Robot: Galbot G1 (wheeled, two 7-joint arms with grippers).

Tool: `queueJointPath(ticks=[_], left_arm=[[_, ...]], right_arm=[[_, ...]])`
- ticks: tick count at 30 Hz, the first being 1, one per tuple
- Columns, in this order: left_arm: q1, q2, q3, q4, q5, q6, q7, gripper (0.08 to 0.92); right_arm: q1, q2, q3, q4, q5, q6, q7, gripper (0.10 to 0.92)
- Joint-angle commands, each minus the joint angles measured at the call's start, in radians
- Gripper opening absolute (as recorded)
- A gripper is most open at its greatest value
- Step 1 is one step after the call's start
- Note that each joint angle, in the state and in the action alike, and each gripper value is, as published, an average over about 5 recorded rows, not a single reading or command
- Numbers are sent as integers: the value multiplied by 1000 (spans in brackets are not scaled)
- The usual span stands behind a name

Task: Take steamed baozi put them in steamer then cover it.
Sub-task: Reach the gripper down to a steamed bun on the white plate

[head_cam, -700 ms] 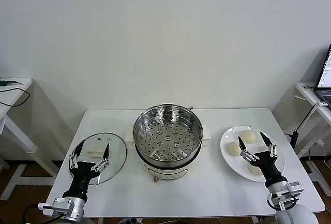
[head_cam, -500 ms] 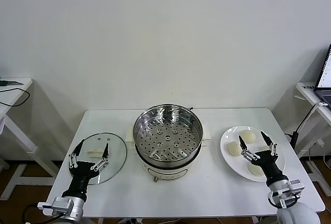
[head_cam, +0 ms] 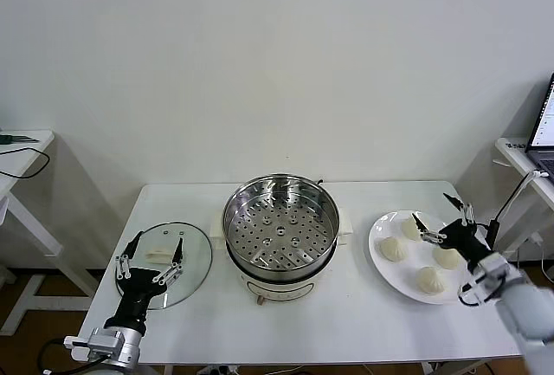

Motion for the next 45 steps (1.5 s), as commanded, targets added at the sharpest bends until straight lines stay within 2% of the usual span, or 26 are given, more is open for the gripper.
queueJointPath(ticks=[1, 6, 14, 30, 45], left_arm=[[-3, -2, 4, 0, 1, 4, -2, 823], [-5, -2, 0, -5, 0, 6, -3, 823], [-14, -12, -5, 21, 0, 4, -4, 823], [-13, -17, -15, 28, -3, 5, -2, 823], [-2, -26, -12, 17, 3, 3, -5, 823]], right_arm=[[670, -325, -616, -308, -205, -81, -531, 823], [979, -259, -913, -425, -264, -123, -737, 823], [1198, -106, -1145, -604, -341, -123, -837, 823], [1153, 124, -1083, -845, -445, -92, -802, 823], [1114, 164, -1023, -894, -493, -77, -787, 823]])
